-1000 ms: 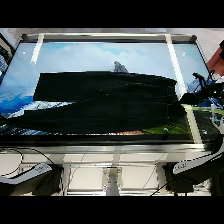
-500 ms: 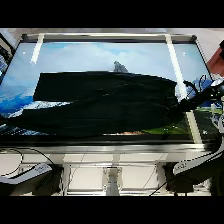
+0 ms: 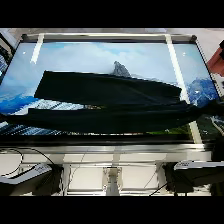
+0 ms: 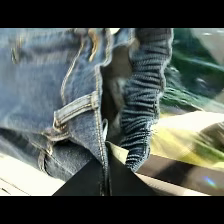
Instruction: Fold the clothes and pants, and hang the long-sleeved shirts on hangers.
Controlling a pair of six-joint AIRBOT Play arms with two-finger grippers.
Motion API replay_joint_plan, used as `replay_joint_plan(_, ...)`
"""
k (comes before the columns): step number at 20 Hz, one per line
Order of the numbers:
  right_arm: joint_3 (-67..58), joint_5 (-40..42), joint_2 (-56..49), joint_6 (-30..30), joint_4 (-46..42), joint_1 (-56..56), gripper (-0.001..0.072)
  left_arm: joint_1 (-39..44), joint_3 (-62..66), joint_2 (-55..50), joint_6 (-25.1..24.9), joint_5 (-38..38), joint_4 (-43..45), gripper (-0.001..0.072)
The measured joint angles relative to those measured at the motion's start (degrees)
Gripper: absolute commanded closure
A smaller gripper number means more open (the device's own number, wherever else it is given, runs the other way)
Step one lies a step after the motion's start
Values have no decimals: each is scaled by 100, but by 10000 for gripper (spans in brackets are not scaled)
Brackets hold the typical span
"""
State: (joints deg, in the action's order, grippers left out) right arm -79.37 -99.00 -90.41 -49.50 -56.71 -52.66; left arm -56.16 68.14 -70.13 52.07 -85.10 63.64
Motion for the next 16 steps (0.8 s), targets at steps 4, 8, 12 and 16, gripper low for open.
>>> replay_joint_plan(4,201,15,52,11,387,-743,686,2,-11,-2,-304,-70,-203,682)
replay_joint_plan(8,723,304,72,15,72,-1019,684,2,-129,-4,-433,-111,-229,682)
replay_joint_plan(12,1182,520,72,15,-151,-1093,490,0,-361,-55,-476,-98,-205,681)
replay_joint_plan(16,1329,72,76,15,-164,-992,410,0,-448,-170,-494,-109,-225,681)
